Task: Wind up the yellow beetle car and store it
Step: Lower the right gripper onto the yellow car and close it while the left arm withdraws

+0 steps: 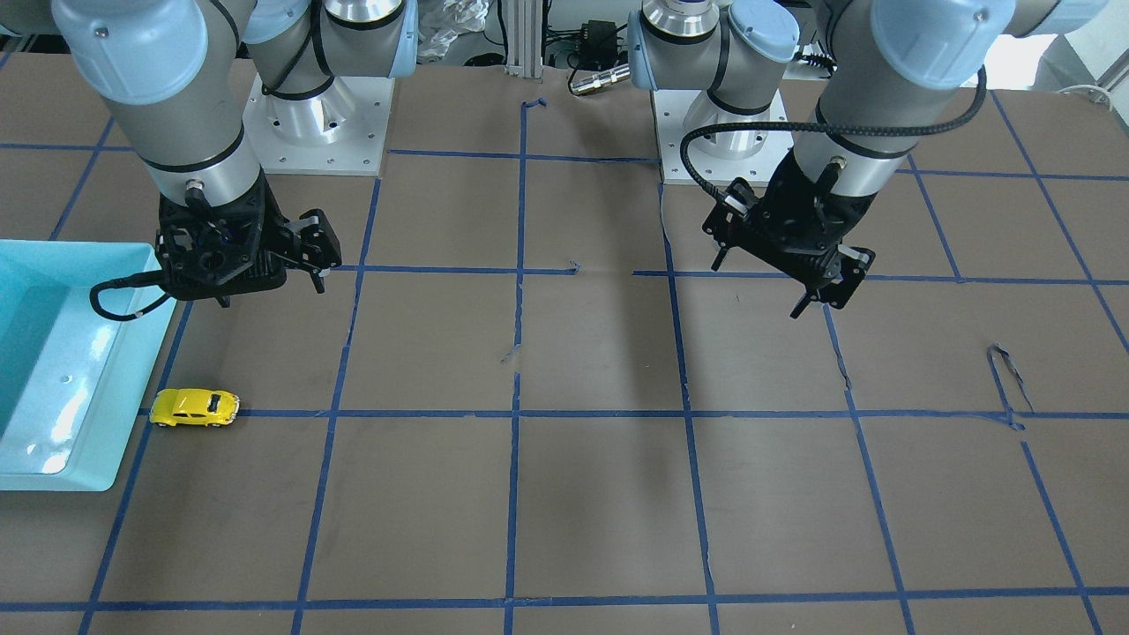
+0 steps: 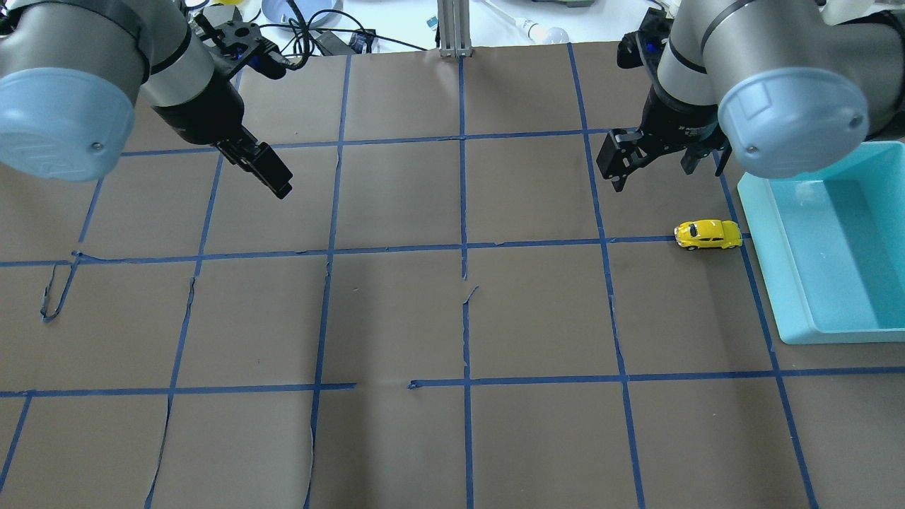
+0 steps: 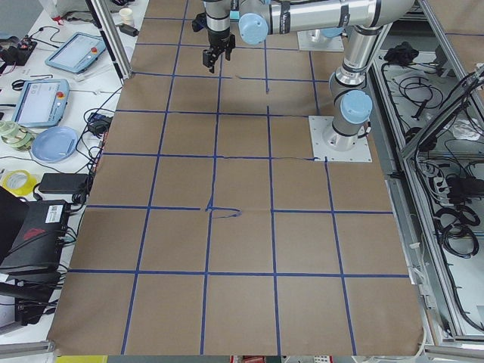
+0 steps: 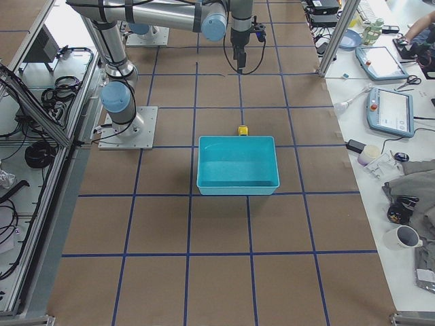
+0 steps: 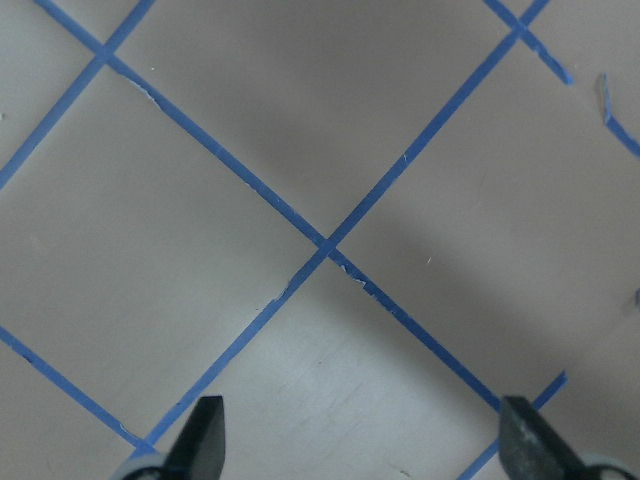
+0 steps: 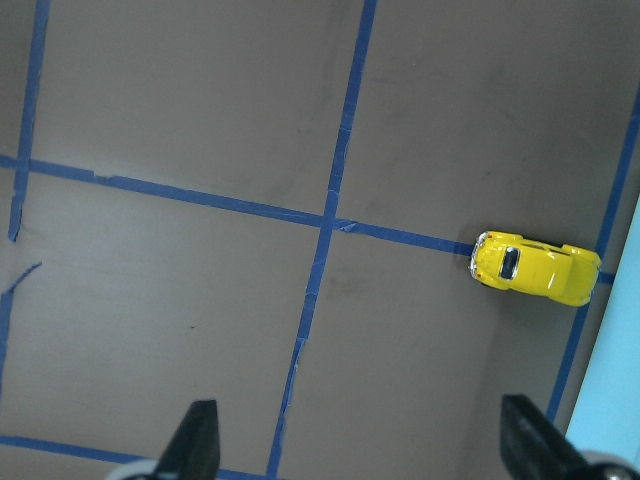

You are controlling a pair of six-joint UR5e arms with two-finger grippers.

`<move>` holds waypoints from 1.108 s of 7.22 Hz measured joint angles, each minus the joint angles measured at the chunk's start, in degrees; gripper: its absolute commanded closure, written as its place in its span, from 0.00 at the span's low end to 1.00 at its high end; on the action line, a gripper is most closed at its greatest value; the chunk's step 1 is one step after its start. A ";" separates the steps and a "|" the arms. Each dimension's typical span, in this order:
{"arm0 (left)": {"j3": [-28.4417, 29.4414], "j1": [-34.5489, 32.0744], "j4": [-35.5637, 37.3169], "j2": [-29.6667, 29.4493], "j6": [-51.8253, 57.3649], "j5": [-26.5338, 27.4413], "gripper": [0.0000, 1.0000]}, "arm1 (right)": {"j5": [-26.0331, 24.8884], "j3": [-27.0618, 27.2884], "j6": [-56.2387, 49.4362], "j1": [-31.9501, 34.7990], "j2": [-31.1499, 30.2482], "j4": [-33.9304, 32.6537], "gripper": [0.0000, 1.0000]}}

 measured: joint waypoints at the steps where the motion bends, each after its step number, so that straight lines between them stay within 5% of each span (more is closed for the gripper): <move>1: 0.07 -0.35 -0.42 1.60 -8.96 0.30 0.00 | 0.27 1.78 -10.95 -2.97 0.92 -2.63 0.00; 4: -0.32 -2.97 -0.54 4.86 -28.08 2.91 0.00 | 0.56 5.69 -44.44 -8.62 4.77 -9.37 0.00; 8: -0.57 -1.98 0.57 6.42 -34.79 4.01 0.00 | 0.09 9.24 -64.41 -12.14 10.49 -18.55 0.00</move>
